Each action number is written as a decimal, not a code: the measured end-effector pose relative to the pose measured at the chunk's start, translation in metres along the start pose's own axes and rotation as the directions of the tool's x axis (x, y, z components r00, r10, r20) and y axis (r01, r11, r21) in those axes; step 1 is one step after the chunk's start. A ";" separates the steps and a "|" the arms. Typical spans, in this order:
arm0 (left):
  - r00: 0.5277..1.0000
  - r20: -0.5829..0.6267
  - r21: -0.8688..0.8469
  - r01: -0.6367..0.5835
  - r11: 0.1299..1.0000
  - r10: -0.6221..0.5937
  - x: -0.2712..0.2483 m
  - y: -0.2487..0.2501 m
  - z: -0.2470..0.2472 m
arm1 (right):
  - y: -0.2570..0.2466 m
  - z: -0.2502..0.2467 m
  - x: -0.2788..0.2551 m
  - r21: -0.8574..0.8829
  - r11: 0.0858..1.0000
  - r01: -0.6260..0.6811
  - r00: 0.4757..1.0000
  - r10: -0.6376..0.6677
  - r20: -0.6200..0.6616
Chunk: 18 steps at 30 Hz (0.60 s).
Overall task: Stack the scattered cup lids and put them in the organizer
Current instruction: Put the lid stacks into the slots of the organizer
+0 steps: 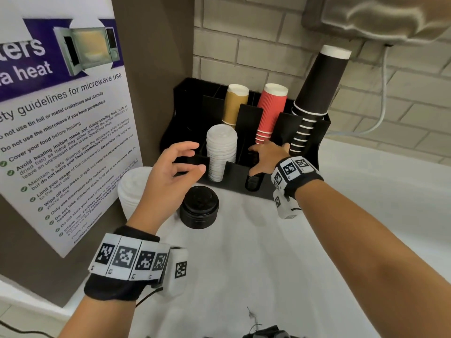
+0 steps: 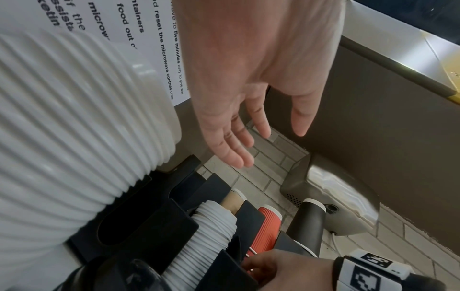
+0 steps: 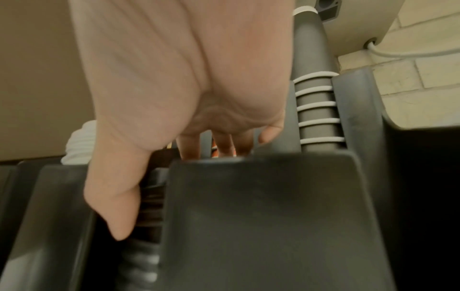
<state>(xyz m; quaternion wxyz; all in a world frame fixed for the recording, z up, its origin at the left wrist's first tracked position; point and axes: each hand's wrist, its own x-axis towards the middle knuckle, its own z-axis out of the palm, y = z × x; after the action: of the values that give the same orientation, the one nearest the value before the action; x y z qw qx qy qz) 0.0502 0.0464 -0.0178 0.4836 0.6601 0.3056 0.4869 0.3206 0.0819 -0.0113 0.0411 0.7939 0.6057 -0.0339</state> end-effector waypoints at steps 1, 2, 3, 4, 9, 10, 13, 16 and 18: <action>1.000 0.002 0.001 -0.001 1.000 0.001 0.000 0.000 0.000 | -0.001 0.002 -0.001 -0.022 1.000 0.002 1.000 -0.002 0.000; 1.000 0.002 0.002 -0.003 1.000 0.003 0.000 0.000 0.000 | -0.003 0.004 -0.002 -0.041 0.999 0.005 1.000 -0.006 -0.006; 1.000 0.002 0.002 -0.004 1.000 0.004 -0.001 0.000 0.000 | -0.004 0.006 -0.003 -0.066 0.998 0.008 1.000 -0.009 -0.019; 1.000 0.001 0.001 -0.005 1.000 0.005 -0.001 0.000 -0.001 | -0.005 0.007 -0.005 -0.099 0.995 0.009 0.999 -0.013 -0.037; 1.000 -0.003 0.006 -0.019 1.000 0.019 -0.002 -0.001 -0.003 | -0.018 0.015 -0.015 -0.102 0.994 0.039 0.994 -0.049 -0.099; 1.000 -0.002 0.006 -0.022 1.000 0.022 -0.002 -0.001 -0.003 | -0.021 0.017 -0.017 -0.108 0.993 0.041 0.995 -0.051 -0.087; 1.000 -0.001 0.009 -0.029 1.000 0.029 -0.002 -0.001 -0.005 | -0.029 0.014 -0.023 -0.180 0.983 0.025 0.999 -0.028 -0.014; 0.999 0.001 0.031 -0.041 0.999 0.041 -0.003 -0.002 -0.010 | -0.033 -0.002 -0.030 -0.106 0.994 0.005 0.995 -0.015 -0.095; 0.999 0.002 0.032 -0.037 0.999 0.037 -0.003 -0.003 -0.013 | -0.042 -0.008 -0.036 0.049 0.993 0.106 0.940 -0.084 -0.330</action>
<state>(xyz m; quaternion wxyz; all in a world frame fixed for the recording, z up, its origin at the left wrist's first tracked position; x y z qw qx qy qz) 0.0377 0.0494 -0.0204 0.4639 0.6737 0.3008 0.4903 0.2703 0.0597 -0.0009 -0.0877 0.7593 0.6403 0.0765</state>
